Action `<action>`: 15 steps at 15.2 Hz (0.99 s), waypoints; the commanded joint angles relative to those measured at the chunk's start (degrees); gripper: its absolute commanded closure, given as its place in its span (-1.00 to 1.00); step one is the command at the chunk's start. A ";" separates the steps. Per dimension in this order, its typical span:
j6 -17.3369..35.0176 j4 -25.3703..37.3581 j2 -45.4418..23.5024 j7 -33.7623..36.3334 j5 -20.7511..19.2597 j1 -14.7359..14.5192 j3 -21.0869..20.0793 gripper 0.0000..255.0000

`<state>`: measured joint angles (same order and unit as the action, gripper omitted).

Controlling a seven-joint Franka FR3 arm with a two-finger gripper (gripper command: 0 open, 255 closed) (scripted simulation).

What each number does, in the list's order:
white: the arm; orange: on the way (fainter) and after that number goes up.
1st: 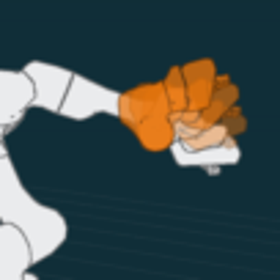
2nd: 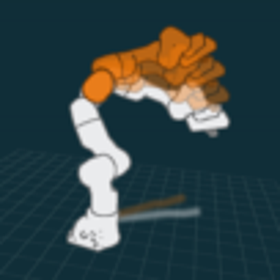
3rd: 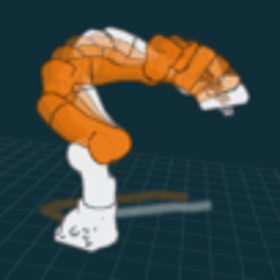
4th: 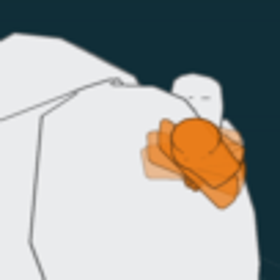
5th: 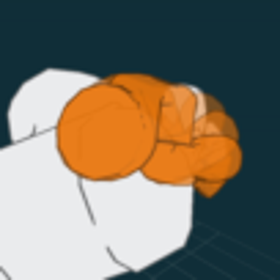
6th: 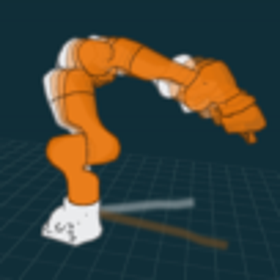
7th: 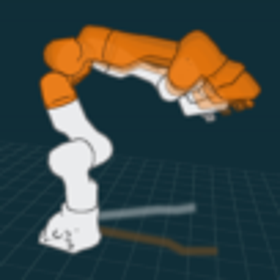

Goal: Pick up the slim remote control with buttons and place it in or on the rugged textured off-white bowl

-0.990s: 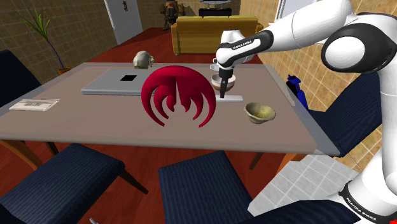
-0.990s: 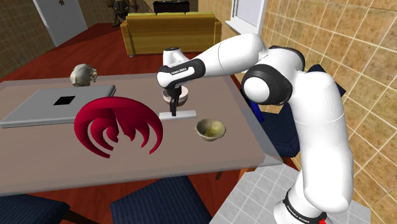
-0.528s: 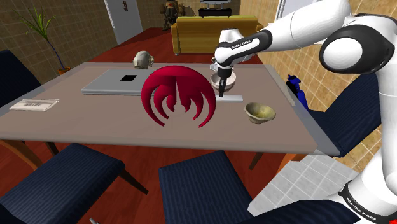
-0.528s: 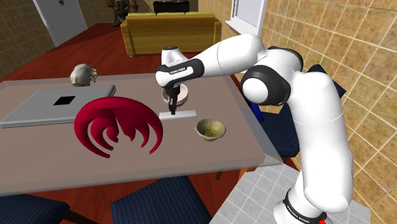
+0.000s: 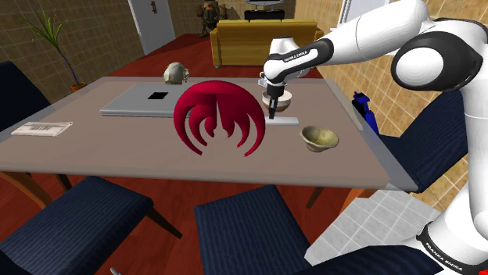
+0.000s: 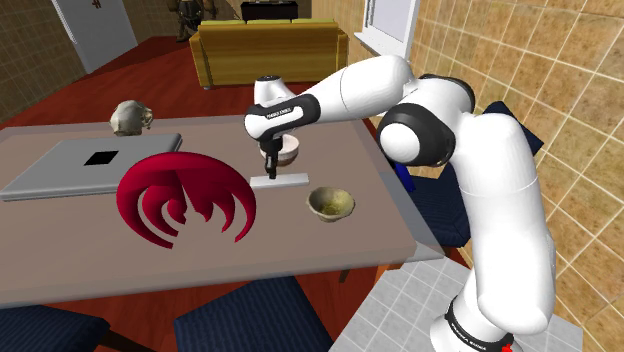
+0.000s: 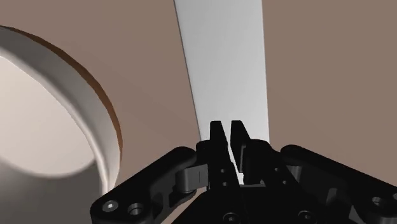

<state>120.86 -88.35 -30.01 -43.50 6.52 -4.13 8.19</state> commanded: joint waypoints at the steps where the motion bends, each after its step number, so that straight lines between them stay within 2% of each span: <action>1: -1.49 -1.20 -1.04 0.23 -0.49 0.19 0.40 1.00; 4: -3.32 -0.29 -0.10 0.39 -0.70 0.19 0.45 1.00; 5: -1.22 -0.41 0.45 0.30 -0.50 -0.03 0.22 1.00; 6: -1.22 -0.41 0.45 0.30 -0.49 -0.03 0.23 -1.00; 8: -2.60 -3.40 3.85 -0.79 -3.22 -0.64 1.11 -1.00; 15: 1.13 -5.30 1.99 -1.02 -2.90 -0.49 0.94 -1.00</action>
<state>121.34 -93.07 -27.51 -44.44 3.57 -4.66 9.16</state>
